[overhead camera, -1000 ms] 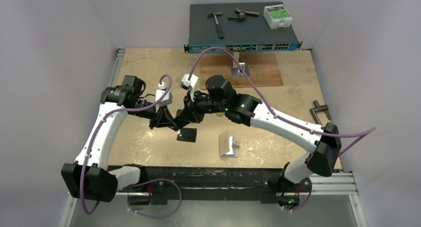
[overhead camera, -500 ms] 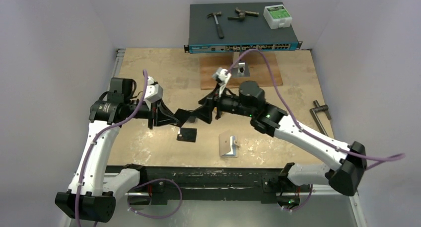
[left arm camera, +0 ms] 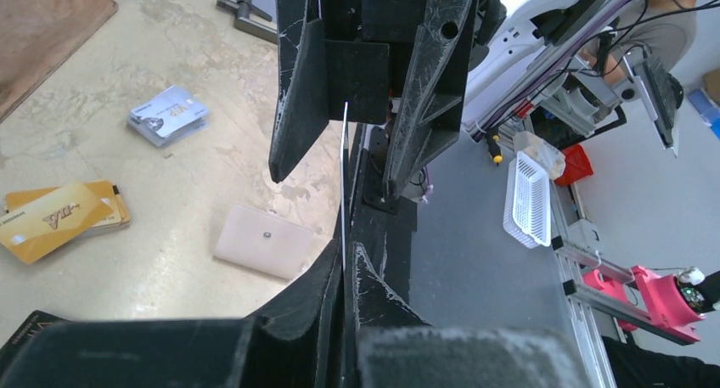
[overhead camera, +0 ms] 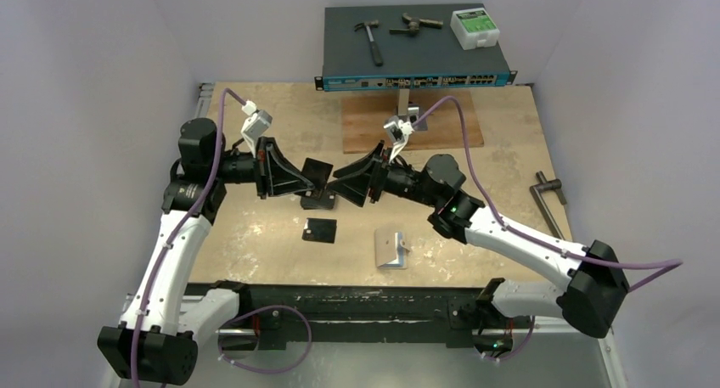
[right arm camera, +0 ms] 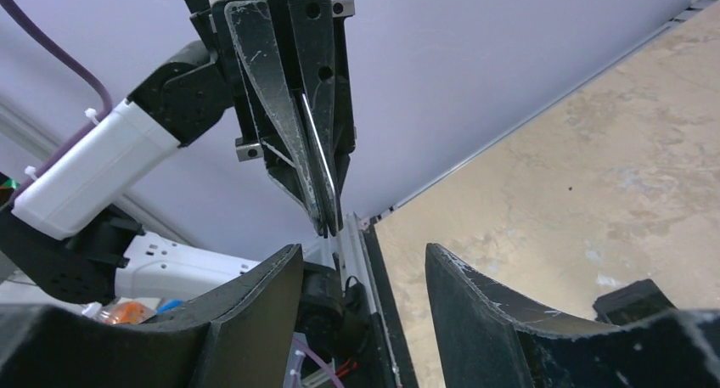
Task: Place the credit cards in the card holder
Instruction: Pick up the credit card from the storage box.
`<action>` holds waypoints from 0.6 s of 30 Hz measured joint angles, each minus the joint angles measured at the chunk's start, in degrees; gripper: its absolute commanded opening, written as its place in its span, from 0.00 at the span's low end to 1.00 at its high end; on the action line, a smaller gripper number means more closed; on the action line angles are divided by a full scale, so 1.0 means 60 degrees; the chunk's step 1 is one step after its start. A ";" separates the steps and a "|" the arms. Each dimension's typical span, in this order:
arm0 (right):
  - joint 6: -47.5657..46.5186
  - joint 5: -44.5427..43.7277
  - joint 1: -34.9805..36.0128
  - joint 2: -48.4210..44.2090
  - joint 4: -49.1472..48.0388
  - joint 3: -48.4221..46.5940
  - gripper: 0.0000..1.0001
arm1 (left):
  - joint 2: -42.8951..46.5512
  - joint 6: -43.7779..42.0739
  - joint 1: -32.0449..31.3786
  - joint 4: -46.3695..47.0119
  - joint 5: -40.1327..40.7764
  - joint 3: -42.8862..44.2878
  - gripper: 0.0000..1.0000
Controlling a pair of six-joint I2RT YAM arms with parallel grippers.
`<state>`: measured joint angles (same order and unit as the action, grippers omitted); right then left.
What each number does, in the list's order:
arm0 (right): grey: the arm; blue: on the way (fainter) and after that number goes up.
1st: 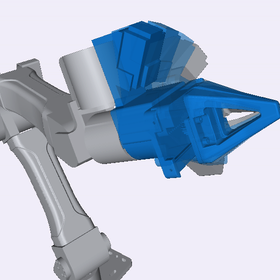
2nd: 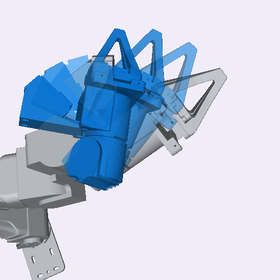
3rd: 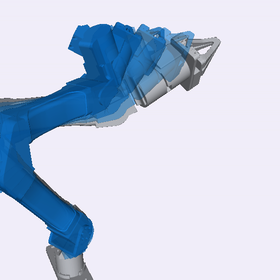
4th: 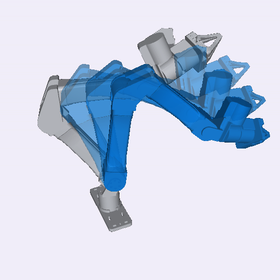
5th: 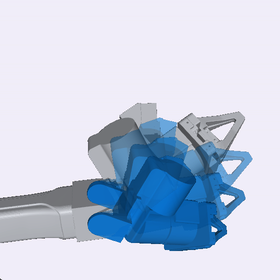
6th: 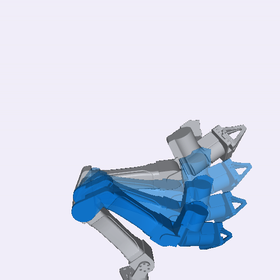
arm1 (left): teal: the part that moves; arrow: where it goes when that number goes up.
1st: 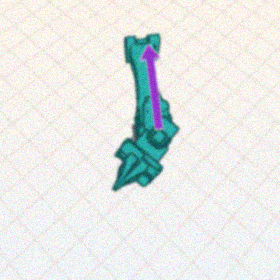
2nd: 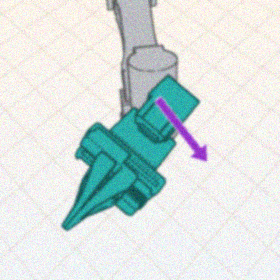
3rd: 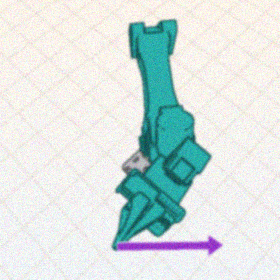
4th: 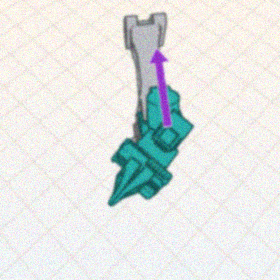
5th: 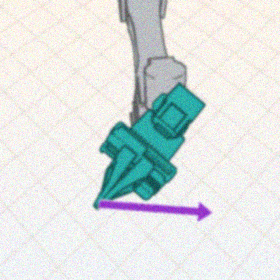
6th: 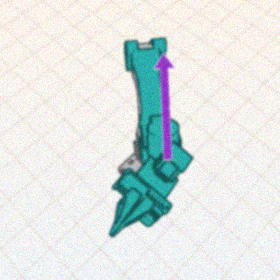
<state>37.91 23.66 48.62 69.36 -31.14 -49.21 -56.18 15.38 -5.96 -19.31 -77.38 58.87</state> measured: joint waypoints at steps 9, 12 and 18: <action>0.0772 0.0208 0.0033 0.0423 -0.1228 -0.0168 0.34 | 0.0222 0.1534 -0.0004 0.1424 0.0004 -0.0109 0.00; 0.0940 0.0233 0.0127 0.0780 -0.1435 -0.0372 0.21 | 0.0219 0.1825 -0.0011 0.1716 0.0011 -0.0182 0.00; 0.1209 0.0211 0.0353 0.1122 -0.1796 -0.0444 0.00 | 0.0135 0.1982 -0.0015 0.1789 0.0106 -0.0262 0.31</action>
<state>45.17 24.93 50.74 76.09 -41.91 -51.88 -55.37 27.27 -6.04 -8.58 -76.75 57.30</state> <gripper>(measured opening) 0.014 0.040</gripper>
